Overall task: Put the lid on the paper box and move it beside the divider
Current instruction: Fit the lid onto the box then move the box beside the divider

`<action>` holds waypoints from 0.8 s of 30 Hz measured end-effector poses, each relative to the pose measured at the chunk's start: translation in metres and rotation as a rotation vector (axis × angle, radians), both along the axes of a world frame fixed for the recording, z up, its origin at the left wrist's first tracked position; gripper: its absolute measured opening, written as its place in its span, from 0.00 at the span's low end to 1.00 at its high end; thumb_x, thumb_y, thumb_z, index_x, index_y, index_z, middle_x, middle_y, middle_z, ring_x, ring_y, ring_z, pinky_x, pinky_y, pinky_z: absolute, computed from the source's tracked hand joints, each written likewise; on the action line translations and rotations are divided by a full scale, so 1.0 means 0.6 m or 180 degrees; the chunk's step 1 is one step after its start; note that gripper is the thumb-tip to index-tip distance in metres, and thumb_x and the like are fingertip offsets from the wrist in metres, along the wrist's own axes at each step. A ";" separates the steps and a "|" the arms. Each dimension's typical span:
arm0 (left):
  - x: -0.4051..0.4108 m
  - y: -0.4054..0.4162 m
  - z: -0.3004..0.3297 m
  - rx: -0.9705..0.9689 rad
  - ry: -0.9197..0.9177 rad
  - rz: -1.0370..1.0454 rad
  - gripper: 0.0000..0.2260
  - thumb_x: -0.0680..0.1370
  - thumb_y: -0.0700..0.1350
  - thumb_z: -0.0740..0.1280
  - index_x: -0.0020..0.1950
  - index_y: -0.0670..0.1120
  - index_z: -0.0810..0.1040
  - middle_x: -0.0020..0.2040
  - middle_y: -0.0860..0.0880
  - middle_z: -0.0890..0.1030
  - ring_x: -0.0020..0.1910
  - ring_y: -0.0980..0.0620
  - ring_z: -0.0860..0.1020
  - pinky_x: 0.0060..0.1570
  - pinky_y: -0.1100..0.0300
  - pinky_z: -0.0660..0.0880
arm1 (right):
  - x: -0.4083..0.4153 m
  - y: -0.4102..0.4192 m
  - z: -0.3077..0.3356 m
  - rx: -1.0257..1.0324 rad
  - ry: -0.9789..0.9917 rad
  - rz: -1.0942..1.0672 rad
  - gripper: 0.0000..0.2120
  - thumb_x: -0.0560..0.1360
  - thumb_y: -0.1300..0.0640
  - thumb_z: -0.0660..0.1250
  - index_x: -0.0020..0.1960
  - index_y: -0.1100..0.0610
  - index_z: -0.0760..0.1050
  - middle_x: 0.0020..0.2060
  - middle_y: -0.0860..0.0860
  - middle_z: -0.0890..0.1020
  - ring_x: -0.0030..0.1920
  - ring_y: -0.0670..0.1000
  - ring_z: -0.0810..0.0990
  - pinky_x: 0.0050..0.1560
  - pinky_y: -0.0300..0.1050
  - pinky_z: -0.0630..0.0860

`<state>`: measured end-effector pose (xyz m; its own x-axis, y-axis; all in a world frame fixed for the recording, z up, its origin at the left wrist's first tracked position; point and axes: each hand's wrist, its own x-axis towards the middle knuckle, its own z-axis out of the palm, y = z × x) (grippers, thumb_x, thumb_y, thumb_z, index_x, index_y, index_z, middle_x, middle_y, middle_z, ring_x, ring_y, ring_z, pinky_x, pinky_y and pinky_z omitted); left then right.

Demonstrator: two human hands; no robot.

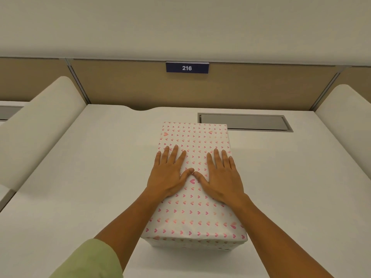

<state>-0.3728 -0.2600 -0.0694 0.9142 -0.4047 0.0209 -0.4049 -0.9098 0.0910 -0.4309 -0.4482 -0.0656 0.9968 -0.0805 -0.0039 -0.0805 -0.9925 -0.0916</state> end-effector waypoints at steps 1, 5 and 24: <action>0.001 0.000 -0.002 0.0009 -0.0007 0.0003 0.39 0.72 0.72 0.32 0.79 0.56 0.39 0.81 0.50 0.40 0.79 0.45 0.38 0.77 0.44 0.38 | 0.000 0.001 0.000 -0.0022 0.0011 0.0003 0.51 0.67 0.23 0.27 0.82 0.52 0.39 0.82 0.53 0.41 0.81 0.58 0.38 0.79 0.57 0.36; 0.001 -0.002 -0.006 -0.0016 -0.0012 0.0032 0.39 0.72 0.72 0.31 0.80 0.56 0.40 0.81 0.50 0.40 0.79 0.45 0.38 0.77 0.43 0.37 | -0.002 0.000 0.000 -0.0050 0.0022 -0.0013 0.49 0.69 0.24 0.30 0.82 0.52 0.39 0.82 0.54 0.41 0.81 0.57 0.38 0.79 0.57 0.37; -0.002 0.023 0.027 -0.1134 0.0589 0.0813 0.38 0.76 0.68 0.58 0.80 0.53 0.49 0.82 0.51 0.46 0.80 0.45 0.50 0.73 0.41 0.58 | -0.007 -0.008 0.023 0.0823 -0.0161 -0.0540 0.41 0.75 0.27 0.53 0.81 0.46 0.49 0.82 0.49 0.47 0.82 0.53 0.45 0.78 0.55 0.49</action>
<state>-0.3741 -0.2463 -0.0533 0.9850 -0.1638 -0.0551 -0.1198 -0.8772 0.4648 -0.4353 -0.4529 -0.0517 0.9686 -0.2485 0.0033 -0.2319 -0.9086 -0.3475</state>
